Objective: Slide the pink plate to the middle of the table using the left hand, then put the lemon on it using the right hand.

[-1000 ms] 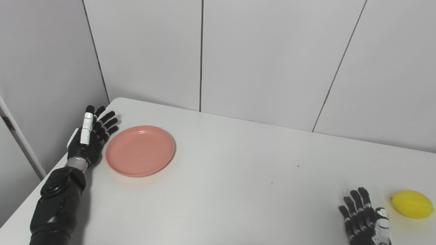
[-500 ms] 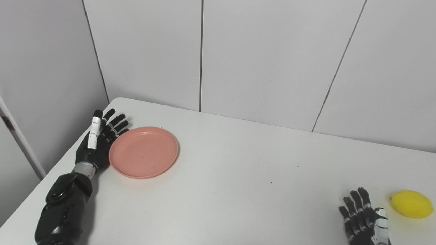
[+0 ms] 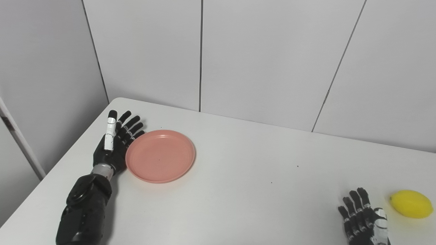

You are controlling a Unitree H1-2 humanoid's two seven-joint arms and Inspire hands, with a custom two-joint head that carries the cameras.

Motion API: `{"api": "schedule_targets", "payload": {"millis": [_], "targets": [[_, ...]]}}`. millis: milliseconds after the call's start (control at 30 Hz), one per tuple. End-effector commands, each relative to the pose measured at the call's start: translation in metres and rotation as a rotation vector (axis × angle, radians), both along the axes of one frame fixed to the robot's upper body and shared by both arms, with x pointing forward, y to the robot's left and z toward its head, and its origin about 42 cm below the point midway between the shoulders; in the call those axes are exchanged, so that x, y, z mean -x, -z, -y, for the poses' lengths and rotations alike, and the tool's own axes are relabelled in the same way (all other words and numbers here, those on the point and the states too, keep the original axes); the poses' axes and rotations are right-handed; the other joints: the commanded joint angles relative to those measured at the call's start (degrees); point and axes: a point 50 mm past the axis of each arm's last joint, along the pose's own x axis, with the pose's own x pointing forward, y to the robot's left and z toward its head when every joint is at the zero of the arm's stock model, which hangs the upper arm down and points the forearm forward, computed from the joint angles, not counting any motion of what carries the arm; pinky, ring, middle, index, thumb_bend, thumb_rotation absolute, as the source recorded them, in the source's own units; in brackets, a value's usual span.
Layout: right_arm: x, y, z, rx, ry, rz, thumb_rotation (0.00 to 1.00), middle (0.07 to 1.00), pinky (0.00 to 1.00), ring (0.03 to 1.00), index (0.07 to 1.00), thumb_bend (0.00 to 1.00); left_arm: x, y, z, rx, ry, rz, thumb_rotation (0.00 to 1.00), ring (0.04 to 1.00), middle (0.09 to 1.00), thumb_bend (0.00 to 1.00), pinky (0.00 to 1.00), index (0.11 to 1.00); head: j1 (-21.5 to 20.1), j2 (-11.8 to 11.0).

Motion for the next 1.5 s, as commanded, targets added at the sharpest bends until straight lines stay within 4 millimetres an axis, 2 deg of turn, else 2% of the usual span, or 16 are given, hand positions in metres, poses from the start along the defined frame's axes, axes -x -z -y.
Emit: {"api": "schedule_targets", "payload": {"millis": [0, 267, 500, 867, 1033, 1467], "targets": [[0.009, 0.012, -0.006, -0.025, -0.016, -0.029, 0.98, 1.000, 1.00, 1.000, 1.000, 0.65, -0.002, -0.003, 0.007, 0.013, -0.001, -0.016, 0.80, 0.849, 0.834, 0.89, 0.84, 0.878, 0.0, 0.1], [0.009, 0.011, -0.009, -0.026, -0.003, -0.032, 0.97, 1.000, 1.00, 0.991, 1.000, 0.67, -0.004, -0.002, 0.024, 0.047, -0.023, -0.034, 0.79, 0.834, 0.816, 0.87, 0.83, 0.869, -0.2, 0.3], [0.010, 0.010, -0.010, -0.022, -0.008, -0.029, 0.96, 1.000, 1.00, 0.993, 1.000, 0.68, -0.003, 0.001, 0.041, 0.054, -0.004, -0.050, 0.82, 0.822, 0.819, 0.86, 0.84, 0.874, -0.3, 0.6], [0.009, 0.008, -0.013, -0.035, -0.013, -0.027, 0.95, 1.000, 1.00, 0.997, 0.999, 0.68, -0.002, 0.018, 0.061, 0.098, 0.055, -0.086, 0.81, 0.855, 0.850, 0.84, 0.88, 0.887, -0.5, 1.0], [0.009, 0.008, -0.013, -0.021, -0.020, -0.021, 0.96, 1.000, 1.00, 0.995, 1.000, 0.68, -0.001, 0.026, 0.069, 0.091, 0.082, -0.098, 0.81, 0.852, 0.839, 0.84, 0.86, 0.890, -0.5, 1.0], [0.009, 0.005, -0.018, -0.023, -0.012, -0.018, 0.94, 1.000, 1.00, 0.983, 0.999, 0.69, -0.002, 0.026, 0.088, 0.083, 0.136, -0.108, 0.81, 0.860, 0.857, 0.84, 0.88, 0.913, -0.9, 1.2]]}}
